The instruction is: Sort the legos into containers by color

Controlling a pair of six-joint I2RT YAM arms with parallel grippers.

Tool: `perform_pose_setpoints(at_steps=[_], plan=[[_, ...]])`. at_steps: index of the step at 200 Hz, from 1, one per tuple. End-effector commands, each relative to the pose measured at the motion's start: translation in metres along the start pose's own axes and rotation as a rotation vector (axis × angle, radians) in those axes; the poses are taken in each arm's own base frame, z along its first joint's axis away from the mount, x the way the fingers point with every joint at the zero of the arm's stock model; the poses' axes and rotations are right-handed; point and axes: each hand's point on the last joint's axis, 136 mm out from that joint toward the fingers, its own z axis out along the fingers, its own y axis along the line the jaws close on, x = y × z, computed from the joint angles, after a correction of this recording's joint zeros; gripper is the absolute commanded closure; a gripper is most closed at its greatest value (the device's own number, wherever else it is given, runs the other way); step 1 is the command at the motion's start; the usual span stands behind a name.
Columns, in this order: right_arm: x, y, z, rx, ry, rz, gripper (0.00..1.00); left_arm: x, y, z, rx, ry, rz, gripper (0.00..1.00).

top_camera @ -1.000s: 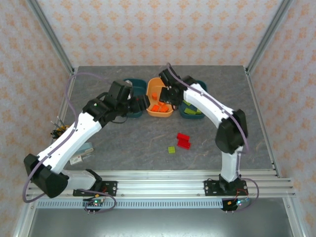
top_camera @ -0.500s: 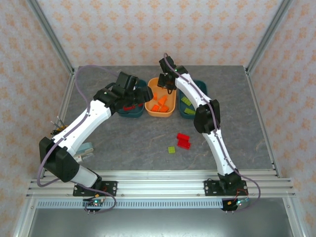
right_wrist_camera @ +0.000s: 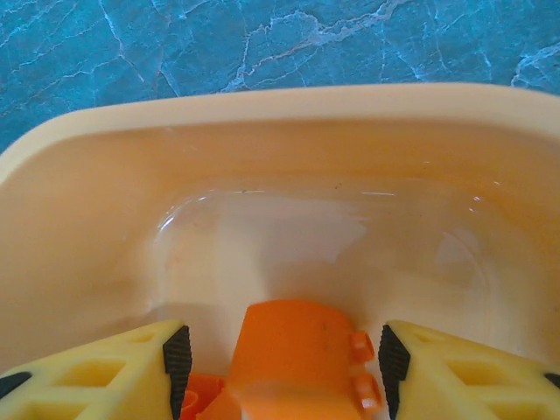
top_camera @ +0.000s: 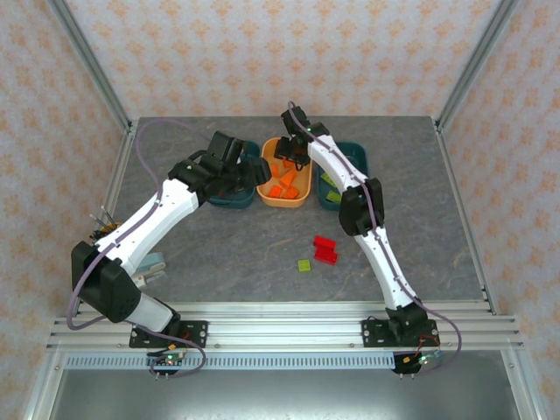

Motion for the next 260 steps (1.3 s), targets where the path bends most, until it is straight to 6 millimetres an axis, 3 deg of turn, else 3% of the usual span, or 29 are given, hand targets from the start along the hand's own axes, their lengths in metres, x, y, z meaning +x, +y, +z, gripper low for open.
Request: perform_pose_setpoints(at_steps=[1,27,42,62,81,106,144,163,188,198,205,260], plan=[[-0.027,0.027,-0.073,-0.058,-0.1,-0.029,0.4,-0.001,-0.01,-0.012,0.032,-0.008,0.039,0.16],[-0.034,0.025,-0.126,-0.045,-0.165,-0.023,0.44,-0.003,-0.025,-0.02,0.054,-0.026,0.066,0.16],[-0.029,0.017,-0.151,-0.034,-0.188,-0.019,0.45,0.0,-0.036,-0.024,0.065,-0.025,0.102,0.16],[-0.012,-0.005,-0.189,-0.001,-0.217,0.006,0.46,0.015,-0.051,-0.023,0.075,0.003,0.17,0.16],[0.013,-0.038,-0.221,0.043,-0.236,0.048,0.46,0.04,-0.066,-0.015,0.092,0.053,0.248,0.16],[0.068,-0.09,-0.256,0.125,-0.219,0.088,0.42,0.079,-0.083,0.004,0.091,0.136,0.345,0.15],[0.178,-0.16,-0.283,0.222,-0.077,0.182,0.24,0.134,-0.105,0.043,0.063,0.232,0.442,0.08],[0.226,-0.183,-0.294,0.22,-0.027,0.248,0.16,0.158,-0.108,0.068,0.016,0.276,0.471,0.01],[0.27,-0.209,-0.308,0.27,0.028,0.331,0.09,0.183,-0.104,0.103,-0.044,0.337,0.476,0.0],[0.277,-0.214,-0.314,0.272,0.03,0.342,0.08,0.191,-0.105,0.113,-0.054,0.355,0.482,0.0],[0.279,-0.215,-0.318,0.261,0.014,0.345,0.0,0.195,-0.107,0.119,-0.063,0.366,0.488,0.0],[0.273,-0.222,-0.347,0.272,-0.062,0.296,0.02,0.219,-0.096,0.154,-0.169,0.439,0.54,0.01]])
